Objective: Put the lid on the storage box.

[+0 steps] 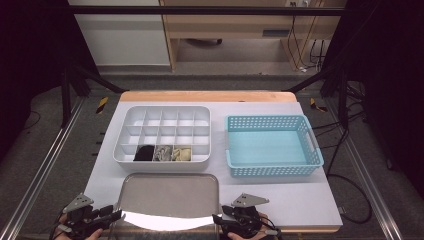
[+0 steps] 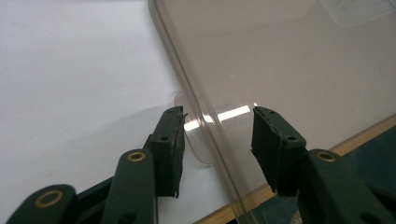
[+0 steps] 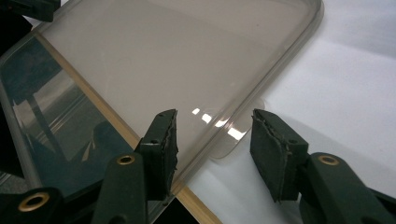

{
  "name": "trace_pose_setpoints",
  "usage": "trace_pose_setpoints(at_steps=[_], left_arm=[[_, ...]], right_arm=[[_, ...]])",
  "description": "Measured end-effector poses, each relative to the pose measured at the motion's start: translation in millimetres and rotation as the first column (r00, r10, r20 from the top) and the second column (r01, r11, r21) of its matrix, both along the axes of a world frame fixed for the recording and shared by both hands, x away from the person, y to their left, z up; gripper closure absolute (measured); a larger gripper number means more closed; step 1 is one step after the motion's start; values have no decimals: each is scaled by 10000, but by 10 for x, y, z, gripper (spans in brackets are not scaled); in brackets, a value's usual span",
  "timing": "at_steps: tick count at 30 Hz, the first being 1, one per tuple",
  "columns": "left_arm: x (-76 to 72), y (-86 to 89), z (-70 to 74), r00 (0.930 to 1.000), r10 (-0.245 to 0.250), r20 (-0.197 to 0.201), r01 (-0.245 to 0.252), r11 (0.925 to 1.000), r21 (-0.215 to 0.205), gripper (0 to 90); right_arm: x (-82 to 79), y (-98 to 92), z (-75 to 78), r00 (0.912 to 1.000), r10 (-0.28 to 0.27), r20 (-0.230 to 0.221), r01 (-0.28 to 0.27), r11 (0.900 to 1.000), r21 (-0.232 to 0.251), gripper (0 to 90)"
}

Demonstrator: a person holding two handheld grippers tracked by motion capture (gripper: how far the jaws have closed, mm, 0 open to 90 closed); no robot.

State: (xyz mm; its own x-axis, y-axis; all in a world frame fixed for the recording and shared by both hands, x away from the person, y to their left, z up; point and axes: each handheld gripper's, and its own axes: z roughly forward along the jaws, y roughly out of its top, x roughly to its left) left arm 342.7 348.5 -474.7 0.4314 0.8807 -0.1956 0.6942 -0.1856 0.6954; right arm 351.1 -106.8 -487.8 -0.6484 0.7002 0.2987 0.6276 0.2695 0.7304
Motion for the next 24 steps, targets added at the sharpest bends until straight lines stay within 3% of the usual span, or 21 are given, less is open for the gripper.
trace_pose_setpoints(at_steps=[12, 20, 24], left_arm=[[-31, -33, -4, 9999, 132, 37, -132, 9999, 62, 546], [-45, -31, -7, 9999, 60, 112, -61, 9999, 155, 547], [-55, -43, -6, 9999, 94, 109, -96, 9998, 185, 547]], right_arm=[[9, 1, -13, 9978, -472, -459, 498, 9971, 575, 488], [6, 33, -10, 9968, -611, -513, 642, 9961, 605, 464], [0, 19, -16, 9954, -786, -543, 821, 9944, 662, 504]])
